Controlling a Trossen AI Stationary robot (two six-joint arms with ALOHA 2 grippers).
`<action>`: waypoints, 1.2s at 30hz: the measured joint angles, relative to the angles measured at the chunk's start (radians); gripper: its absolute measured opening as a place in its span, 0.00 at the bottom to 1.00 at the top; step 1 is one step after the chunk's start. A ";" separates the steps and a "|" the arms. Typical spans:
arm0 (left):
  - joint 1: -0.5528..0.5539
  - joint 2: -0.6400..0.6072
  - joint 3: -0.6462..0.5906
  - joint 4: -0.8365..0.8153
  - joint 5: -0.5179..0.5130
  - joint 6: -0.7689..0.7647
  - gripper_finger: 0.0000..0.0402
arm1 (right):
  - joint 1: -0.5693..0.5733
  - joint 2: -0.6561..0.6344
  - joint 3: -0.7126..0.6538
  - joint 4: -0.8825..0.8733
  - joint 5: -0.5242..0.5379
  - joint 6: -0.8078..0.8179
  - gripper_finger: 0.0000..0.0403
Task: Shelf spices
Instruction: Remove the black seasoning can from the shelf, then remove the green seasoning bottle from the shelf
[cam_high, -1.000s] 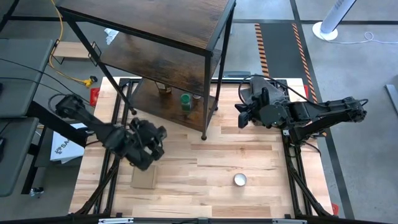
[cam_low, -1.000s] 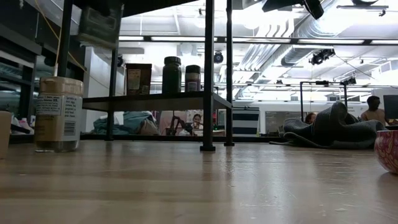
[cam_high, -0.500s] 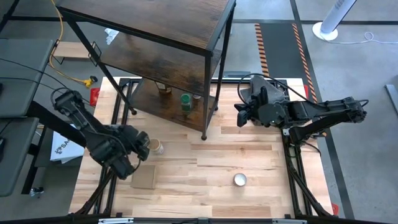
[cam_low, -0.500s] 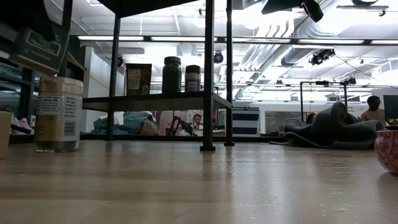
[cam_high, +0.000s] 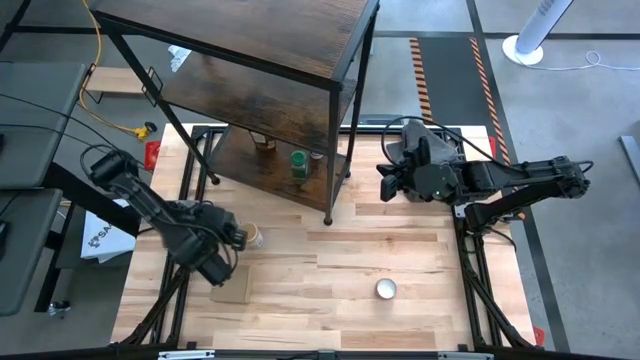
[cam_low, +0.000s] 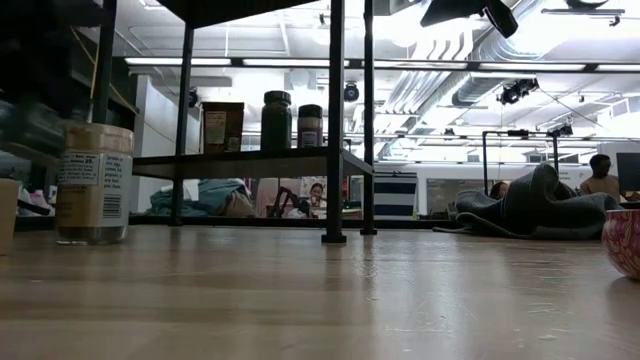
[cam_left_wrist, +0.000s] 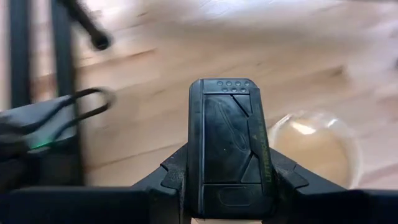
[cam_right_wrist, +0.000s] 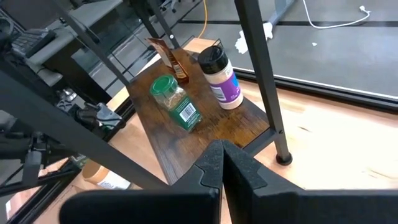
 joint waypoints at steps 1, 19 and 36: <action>0.013 0.008 -0.006 0.031 -0.023 0.007 0.28 | -0.002 0.000 0.000 0.000 -0.006 0.000 0.00; 0.086 0.127 -0.049 0.211 -0.042 0.029 0.39 | -0.008 0.000 0.000 -0.007 -0.026 -0.020 0.00; 0.084 -0.002 -0.049 0.233 -0.049 0.029 0.58 | -0.008 0.000 0.000 -0.012 -0.038 -0.038 0.00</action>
